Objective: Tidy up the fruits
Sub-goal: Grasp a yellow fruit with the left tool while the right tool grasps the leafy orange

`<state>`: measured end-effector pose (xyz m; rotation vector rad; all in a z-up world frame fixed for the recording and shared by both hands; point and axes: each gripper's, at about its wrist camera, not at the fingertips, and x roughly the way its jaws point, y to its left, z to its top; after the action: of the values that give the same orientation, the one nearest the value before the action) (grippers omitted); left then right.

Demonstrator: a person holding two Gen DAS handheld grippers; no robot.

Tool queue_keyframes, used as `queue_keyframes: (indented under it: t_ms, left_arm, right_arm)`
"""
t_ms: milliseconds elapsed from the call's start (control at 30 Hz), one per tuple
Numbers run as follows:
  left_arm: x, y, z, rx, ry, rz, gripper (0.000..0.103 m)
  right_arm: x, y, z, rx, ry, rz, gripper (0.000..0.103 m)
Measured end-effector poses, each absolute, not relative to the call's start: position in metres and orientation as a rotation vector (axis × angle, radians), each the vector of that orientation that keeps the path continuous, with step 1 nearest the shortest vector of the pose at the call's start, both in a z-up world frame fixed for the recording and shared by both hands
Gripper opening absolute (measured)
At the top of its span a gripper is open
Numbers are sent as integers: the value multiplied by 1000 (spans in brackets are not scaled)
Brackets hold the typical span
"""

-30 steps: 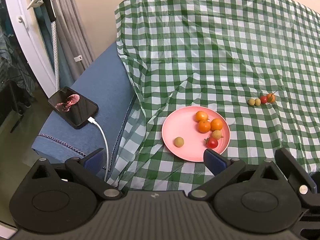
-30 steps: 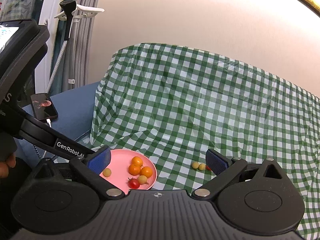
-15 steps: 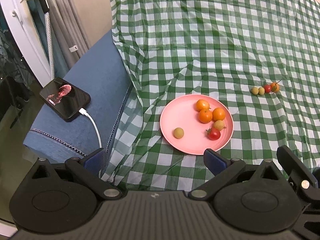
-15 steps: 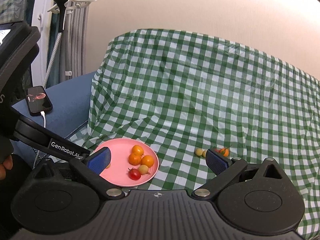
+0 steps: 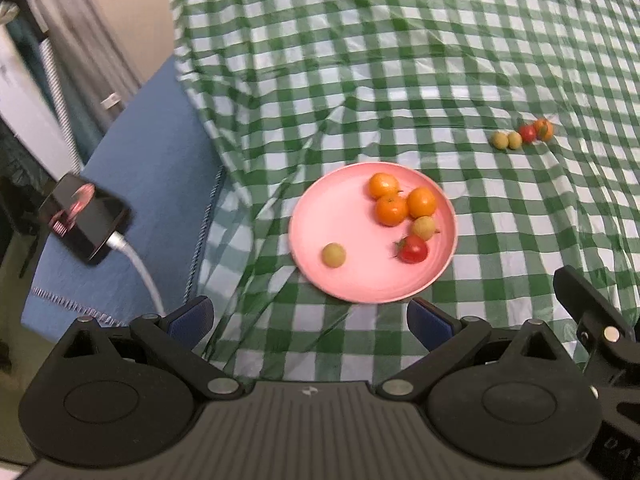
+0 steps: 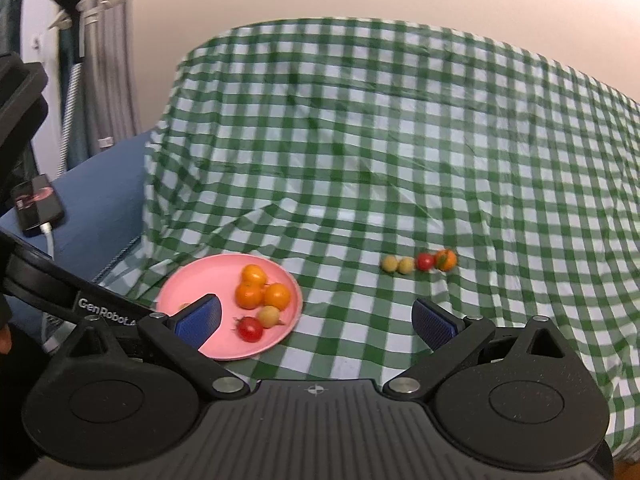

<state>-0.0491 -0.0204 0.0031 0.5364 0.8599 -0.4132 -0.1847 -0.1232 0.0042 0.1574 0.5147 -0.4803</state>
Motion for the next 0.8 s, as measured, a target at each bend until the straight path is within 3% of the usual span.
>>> queue_keyframes:
  t_ms: [467,800]
  left_arm:
    - [9,-163,-21,562,903,-556,103]
    - [77,-303,-101,609,987,-666,103]
  right_arm:
    - [-171,-266,-58,292,528,-766,102]
    - [-95,-394,-132,253,606,-779,102]
